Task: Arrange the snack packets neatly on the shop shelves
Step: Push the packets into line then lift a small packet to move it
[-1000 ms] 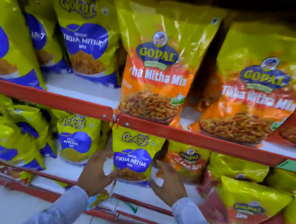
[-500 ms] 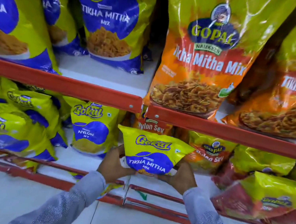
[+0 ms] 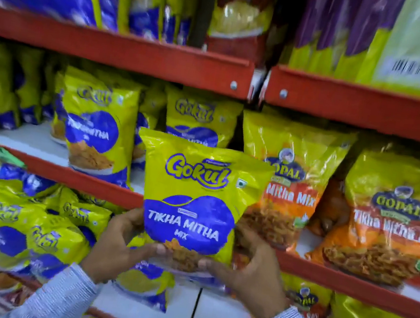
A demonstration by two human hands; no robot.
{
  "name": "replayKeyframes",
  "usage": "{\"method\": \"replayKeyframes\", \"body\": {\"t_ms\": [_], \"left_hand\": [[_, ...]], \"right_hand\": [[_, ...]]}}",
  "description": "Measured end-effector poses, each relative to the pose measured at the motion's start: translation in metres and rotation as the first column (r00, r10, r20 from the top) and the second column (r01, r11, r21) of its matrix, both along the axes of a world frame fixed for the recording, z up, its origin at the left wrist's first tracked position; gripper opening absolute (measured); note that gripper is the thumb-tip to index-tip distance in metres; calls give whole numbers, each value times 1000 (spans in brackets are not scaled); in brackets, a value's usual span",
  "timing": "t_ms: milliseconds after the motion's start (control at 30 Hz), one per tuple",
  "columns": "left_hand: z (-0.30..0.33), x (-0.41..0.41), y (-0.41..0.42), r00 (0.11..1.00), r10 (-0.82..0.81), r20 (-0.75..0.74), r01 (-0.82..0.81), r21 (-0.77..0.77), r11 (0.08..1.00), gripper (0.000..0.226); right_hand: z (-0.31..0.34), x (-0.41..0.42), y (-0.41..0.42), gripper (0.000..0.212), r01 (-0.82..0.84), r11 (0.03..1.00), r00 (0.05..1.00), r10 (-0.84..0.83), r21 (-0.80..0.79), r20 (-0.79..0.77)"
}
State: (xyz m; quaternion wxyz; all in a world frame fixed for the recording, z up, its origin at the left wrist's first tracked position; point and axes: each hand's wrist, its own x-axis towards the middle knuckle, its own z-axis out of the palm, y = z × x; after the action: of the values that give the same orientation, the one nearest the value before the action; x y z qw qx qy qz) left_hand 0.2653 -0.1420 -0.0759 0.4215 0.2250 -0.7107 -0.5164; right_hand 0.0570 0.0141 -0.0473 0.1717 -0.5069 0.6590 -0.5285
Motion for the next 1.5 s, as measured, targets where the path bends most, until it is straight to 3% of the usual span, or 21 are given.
{"method": "replayKeyframes", "body": {"t_ms": [133,267,400,467,533,633,700,767,833,900,1000,1100,1167,1233,1300,1367,1433,1500], "left_hand": [[25,16,-43,1000,21,-13,-22,-77,997,36],[46,9,-87,999,17,-38,-21,-129,991,33],[58,-16,-116,999,-23,-24,20,-128,992,58],[53,-27,-123,1000,-29,-8,28,-87,996,75],[44,-35,-129,999,-39,29,40,-48,998,72],[38,-38,-132,996,-69,50,70,-32,997,50],[42,-36,-131,998,-64,14,65,-38,997,69],[55,-31,-127,997,71,-11,-71,-176,982,92],[78,-31,-126,960,275,-45,-261,-485,834,82],[106,-41,-124,921,379,-96,-328,-714,618,58],[139,-64,-128,877,478,-52,-272,-874,403,45],[165,-76,-138,744,667,41,-169,-954,248,51],[183,-75,-132,656,740,147,-73,-964,256,40],[197,-77,-126,577,762,295,-21,-927,375,36],[202,-81,-126,525,740,422,-16,-864,504,35],[203,-81,-131,497,738,457,-35,-839,543,33],[195,-77,-133,605,756,251,-120,-910,398,36],[176,-70,-140,734,679,19,-247,-924,293,42]], "right_hand": [[35,28,-46,65,-25,998,999,23,-60,-25],[49,29,-92,57,0,997,999,-3,-82,-42],[57,17,-124,45,43,998,998,-44,-53,-35],[52,10,-132,50,68,998,998,-69,-17,-11],[41,4,-137,49,86,996,996,-86,27,-3],[34,7,-134,47,137,989,989,-133,54,-59],[34,13,-132,63,210,977,969,-203,32,-139],[45,25,-125,75,316,946,917,-323,-68,-234],[66,35,-122,60,341,893,812,-437,-293,-387],[91,33,-132,45,297,831,624,-542,-470,-563],[125,20,-156,50,344,842,391,-531,-416,-751],[146,13,-169,55,476,851,260,-379,-224,-888],[156,13,-174,52,500,850,202,-298,-163,-933],[163,12,-175,45,512,843,148,-276,-164,-950],[172,11,-175,41,498,861,191,-225,-103,-956],[172,5,-178,40,463,880,226,-232,-105,-946],[168,2,-179,46,456,873,180,-279,-171,-943],[154,3,-175,56,399,877,217,-373,-267,-902]]}}
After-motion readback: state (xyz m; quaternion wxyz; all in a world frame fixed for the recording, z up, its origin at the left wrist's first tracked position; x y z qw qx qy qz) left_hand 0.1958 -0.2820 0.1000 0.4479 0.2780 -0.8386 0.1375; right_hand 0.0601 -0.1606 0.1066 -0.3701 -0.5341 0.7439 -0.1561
